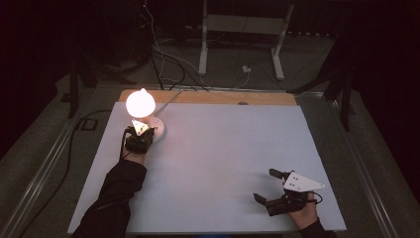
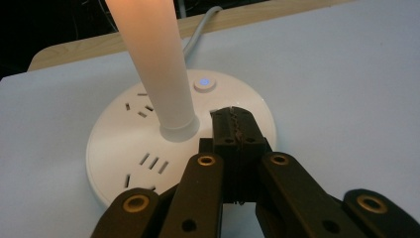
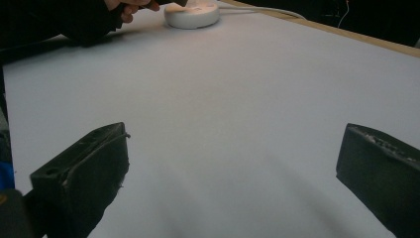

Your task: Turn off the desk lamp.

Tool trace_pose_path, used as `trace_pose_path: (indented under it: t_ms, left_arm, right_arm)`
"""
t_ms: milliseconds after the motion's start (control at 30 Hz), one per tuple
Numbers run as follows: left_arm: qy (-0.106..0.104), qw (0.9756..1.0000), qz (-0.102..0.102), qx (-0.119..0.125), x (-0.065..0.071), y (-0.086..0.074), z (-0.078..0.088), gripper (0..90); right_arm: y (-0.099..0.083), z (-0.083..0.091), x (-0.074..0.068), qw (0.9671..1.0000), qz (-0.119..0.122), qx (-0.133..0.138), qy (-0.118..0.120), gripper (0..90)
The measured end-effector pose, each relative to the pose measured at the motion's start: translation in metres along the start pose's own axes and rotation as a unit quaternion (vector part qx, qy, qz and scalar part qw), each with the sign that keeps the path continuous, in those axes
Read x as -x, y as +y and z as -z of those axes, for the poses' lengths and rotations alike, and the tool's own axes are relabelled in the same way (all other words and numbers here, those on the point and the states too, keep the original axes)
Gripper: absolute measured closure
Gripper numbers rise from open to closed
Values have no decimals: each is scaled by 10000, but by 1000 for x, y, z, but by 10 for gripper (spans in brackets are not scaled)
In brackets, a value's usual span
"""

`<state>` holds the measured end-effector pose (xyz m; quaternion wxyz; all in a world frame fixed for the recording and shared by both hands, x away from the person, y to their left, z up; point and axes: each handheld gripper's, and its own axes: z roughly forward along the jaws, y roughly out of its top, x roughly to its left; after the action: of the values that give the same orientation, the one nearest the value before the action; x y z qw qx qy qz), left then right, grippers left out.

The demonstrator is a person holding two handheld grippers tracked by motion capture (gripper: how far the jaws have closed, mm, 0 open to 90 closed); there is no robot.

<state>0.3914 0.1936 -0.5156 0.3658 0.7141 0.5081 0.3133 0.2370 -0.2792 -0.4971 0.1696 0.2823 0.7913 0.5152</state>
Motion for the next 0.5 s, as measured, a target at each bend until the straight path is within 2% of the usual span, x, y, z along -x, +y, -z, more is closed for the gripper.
trace_pose_path:
  t_ms: [267,500]
  left_arm:
    - [6,10000,20,-35,0,-2,-2,900]
    - [45,10000,-67,-1,3,-4,-2,900]
  right_arm:
    - [0,0,0,10000,-4,3,9,0]
    - [0,0,0,10000,1,-10,11,0]
